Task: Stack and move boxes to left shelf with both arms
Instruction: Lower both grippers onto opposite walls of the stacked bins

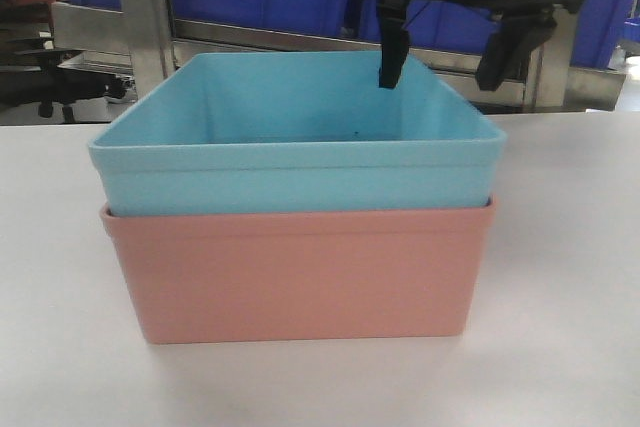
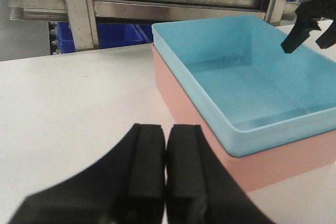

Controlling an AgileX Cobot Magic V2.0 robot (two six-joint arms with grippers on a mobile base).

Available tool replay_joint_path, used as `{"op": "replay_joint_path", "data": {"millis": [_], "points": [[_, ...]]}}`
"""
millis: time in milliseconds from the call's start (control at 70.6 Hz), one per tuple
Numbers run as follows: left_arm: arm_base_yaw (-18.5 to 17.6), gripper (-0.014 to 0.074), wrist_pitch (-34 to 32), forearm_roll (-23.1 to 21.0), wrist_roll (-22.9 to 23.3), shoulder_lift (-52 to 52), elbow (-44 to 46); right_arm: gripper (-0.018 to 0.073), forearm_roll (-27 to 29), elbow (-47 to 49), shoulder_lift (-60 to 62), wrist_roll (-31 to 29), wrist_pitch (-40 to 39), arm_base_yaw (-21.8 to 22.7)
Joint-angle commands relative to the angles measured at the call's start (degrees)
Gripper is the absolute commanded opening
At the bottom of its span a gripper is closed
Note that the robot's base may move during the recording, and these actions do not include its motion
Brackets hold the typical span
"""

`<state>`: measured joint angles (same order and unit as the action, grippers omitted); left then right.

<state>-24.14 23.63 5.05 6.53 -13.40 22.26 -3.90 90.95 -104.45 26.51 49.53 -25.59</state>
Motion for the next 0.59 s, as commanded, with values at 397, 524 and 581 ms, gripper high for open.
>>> {"op": "replay_joint_path", "data": {"millis": [397,524,581], "points": [[-0.4,0.0233,-3.1,-6.1,0.1,-10.0,9.9,0.0601,-8.7,2.1,11.1,-0.4,1.8,0.1],[-0.4,0.0380,-1.5,-8.8,0.1,-17.7,14.3,0.0601,-10.4,2.1,11.1,-0.6,1.9,0.1],[-0.4,0.0418,-0.8,-9.6,0.1,-21.2,16.3,0.0601,-10.5,2.1,11.1,-1.2,1.9,0.1]]}}
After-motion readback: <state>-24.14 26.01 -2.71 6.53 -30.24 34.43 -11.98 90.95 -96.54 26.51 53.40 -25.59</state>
